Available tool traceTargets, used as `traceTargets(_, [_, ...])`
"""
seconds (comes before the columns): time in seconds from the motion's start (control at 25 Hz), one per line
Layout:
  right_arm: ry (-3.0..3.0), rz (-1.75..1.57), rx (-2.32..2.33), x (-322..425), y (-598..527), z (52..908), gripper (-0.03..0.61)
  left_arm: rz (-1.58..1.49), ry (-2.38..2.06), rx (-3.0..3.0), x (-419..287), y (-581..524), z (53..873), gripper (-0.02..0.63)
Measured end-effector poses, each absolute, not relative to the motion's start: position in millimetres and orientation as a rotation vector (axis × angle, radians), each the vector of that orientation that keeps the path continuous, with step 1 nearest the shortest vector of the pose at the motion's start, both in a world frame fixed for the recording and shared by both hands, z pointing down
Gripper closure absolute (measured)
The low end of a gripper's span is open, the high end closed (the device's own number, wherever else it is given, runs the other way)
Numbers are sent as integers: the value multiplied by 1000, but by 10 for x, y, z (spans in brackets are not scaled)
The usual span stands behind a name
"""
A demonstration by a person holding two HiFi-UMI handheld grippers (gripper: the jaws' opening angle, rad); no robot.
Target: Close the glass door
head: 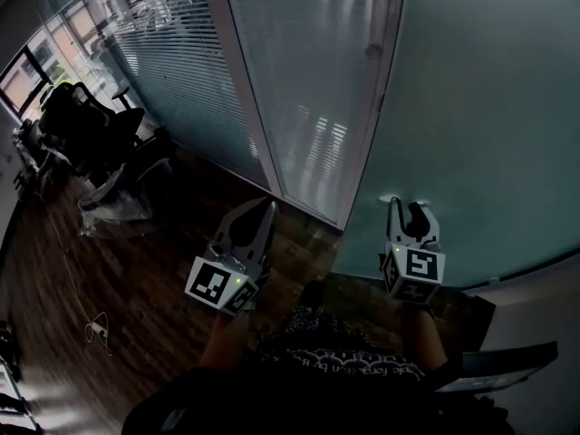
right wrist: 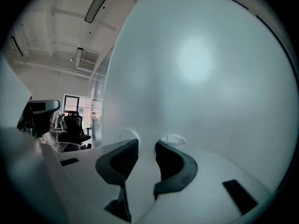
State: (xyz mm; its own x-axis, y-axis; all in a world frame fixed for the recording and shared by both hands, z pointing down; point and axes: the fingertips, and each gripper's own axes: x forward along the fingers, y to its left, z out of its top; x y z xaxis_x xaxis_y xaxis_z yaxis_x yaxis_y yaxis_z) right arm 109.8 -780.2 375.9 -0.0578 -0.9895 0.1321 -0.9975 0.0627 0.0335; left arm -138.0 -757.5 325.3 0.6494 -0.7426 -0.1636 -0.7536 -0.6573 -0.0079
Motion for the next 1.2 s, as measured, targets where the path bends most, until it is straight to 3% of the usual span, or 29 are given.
traceTargets(1.2, [-2056, 123, 2228, 1679, -9185, 3804, 462, 224, 989, -2944, -804, -9246, 3307, 612])
